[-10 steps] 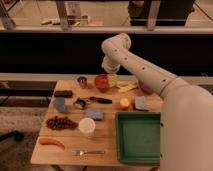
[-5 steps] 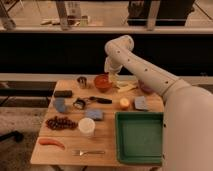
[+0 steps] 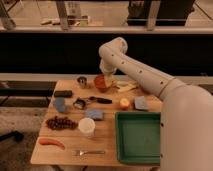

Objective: Place banana in red bowl

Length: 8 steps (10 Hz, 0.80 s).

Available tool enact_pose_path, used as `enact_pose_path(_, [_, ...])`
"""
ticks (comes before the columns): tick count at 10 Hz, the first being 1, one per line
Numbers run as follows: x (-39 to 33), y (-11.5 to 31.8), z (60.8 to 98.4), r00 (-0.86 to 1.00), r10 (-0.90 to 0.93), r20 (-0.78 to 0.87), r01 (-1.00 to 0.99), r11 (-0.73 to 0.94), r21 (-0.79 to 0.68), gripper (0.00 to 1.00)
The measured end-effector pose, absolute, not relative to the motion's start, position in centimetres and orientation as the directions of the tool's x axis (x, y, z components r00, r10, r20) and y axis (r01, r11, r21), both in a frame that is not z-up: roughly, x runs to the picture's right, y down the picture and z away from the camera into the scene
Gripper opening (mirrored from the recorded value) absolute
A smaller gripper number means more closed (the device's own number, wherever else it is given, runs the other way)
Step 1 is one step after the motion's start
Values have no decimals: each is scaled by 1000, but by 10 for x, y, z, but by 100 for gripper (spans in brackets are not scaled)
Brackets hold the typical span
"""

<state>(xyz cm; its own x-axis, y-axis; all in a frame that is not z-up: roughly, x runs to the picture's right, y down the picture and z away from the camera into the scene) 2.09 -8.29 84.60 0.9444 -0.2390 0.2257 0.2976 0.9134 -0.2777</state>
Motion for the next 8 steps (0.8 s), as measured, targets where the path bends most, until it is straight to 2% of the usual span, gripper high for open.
enact_pose_path(4, [96, -77, 865, 961, -225, 159, 259, 935, -243, 80])
enact_pose_path(8, [115, -72, 896, 966, -217, 141, 247, 937, -246, 80])
